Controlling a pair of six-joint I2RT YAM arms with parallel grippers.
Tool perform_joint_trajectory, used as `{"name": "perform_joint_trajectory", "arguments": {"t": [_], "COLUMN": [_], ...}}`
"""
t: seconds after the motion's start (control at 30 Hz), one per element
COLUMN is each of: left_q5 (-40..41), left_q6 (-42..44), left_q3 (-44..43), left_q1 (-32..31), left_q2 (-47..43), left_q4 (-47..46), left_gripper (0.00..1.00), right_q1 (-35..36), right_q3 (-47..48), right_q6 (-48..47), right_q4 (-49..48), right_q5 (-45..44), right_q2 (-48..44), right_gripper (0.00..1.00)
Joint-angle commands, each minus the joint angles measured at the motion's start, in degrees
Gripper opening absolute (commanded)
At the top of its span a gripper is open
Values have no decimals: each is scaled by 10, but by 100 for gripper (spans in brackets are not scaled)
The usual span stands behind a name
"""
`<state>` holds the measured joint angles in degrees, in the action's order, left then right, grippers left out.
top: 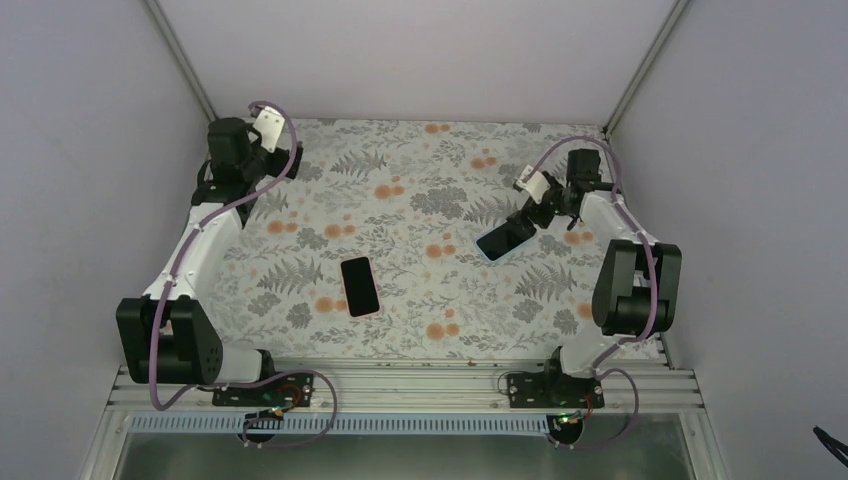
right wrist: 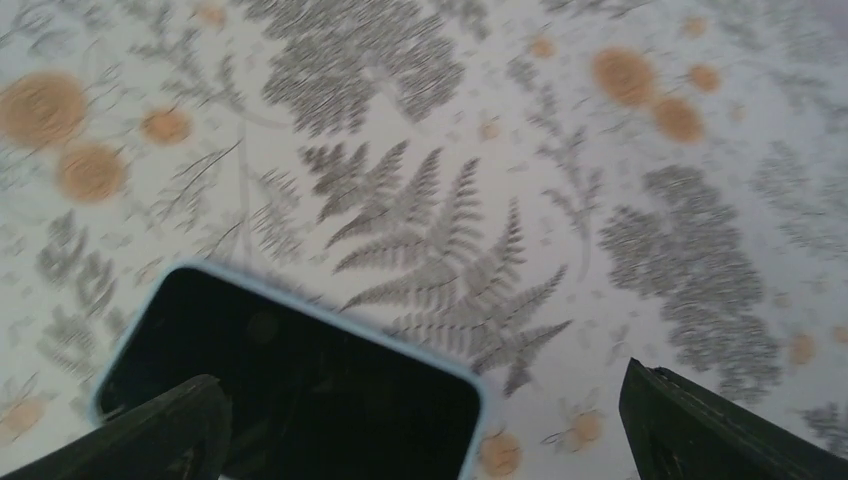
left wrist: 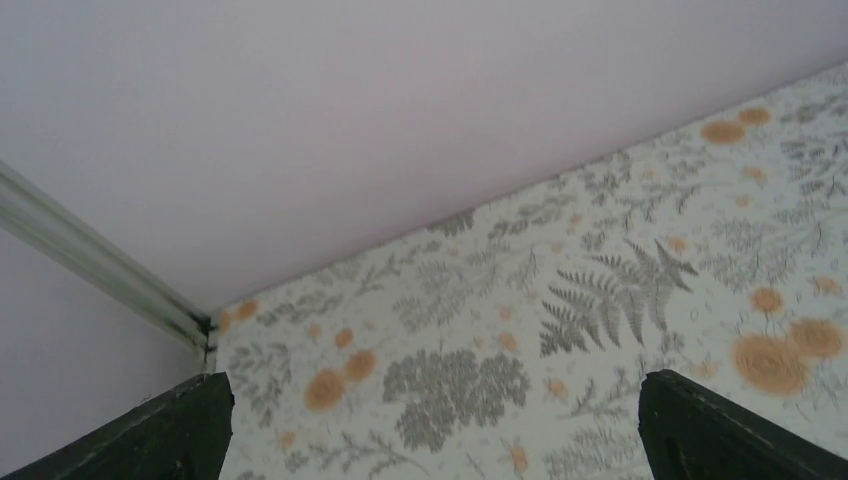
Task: Take the phone out of the phone case
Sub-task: Pick up the phone at the center of the board.
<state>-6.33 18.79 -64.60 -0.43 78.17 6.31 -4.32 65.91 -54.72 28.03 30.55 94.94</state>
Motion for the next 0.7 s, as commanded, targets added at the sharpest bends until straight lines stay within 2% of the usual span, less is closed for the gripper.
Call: {"name": "perform_joint_trajectory", "arguments": {"t": [0.0,0.23,0.43,0.57,0.67], "left_q5": [6,-18,-7,1,14], "left_q6": [0,10,16,20,23], "left_q3": [-18,-20,-6,9,20], "left_q1": [4,5,5,5,6], "left_q2": [-4,-2,-6,-11,-18], "left_q4": [73,86,71,60,47], "left_gripper": [100,100,100,100,100], "right_q1": [-6,-5,2,26,40], "right_q3": [23,-1,-22,-36,-30], "right_q6": [-117,-297,-491,-549,-573], "right_q4": [126,165,169,124,109], "right_q5": [15,-13,-98,-177,-196], "right_q2": [6,-34,-36,-18,-2], "right_gripper": [100,100,100,100,100]}}
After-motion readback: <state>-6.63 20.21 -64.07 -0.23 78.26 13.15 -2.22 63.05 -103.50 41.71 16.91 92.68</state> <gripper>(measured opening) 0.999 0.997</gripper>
